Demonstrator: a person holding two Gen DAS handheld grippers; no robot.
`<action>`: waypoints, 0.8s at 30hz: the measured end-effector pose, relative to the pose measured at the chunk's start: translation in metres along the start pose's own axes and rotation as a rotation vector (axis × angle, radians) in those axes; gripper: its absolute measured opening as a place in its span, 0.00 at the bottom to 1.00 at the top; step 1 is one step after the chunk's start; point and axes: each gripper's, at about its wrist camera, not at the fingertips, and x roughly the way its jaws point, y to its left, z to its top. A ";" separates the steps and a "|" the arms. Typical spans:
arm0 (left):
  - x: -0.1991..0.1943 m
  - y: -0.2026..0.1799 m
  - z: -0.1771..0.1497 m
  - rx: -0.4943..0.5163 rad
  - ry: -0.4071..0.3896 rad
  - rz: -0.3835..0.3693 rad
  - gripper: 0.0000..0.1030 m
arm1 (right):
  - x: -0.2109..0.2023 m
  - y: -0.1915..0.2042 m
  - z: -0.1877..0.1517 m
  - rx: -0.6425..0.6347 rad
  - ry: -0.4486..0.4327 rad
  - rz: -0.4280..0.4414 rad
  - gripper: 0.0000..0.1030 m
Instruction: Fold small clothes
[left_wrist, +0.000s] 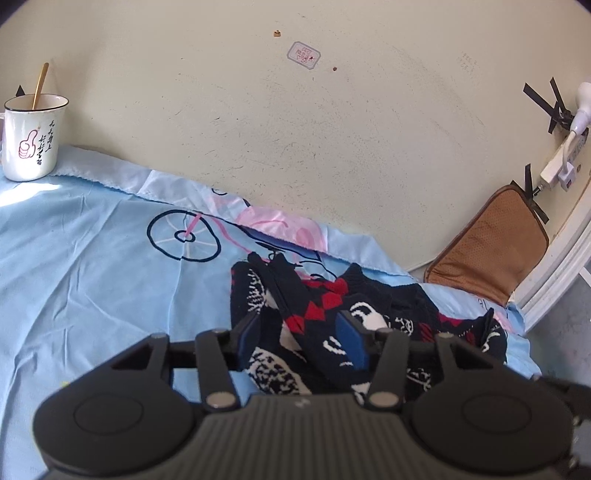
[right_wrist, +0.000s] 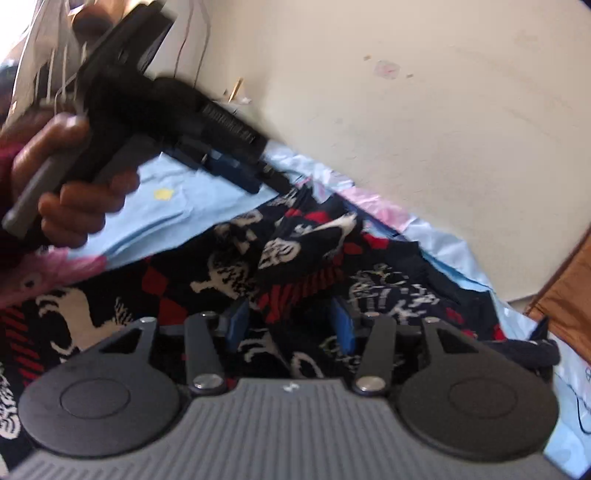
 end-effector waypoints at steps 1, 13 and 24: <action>0.000 -0.003 -0.001 0.009 -0.002 -0.005 0.46 | -0.012 -0.011 0.000 0.044 -0.022 -0.030 0.50; 0.006 -0.024 -0.012 0.092 0.008 -0.010 0.51 | -0.039 -0.176 -0.057 0.712 0.065 -0.207 0.13; 0.003 -0.013 -0.008 0.055 -0.002 -0.005 0.51 | 0.059 -0.208 -0.015 0.713 0.116 -0.245 0.15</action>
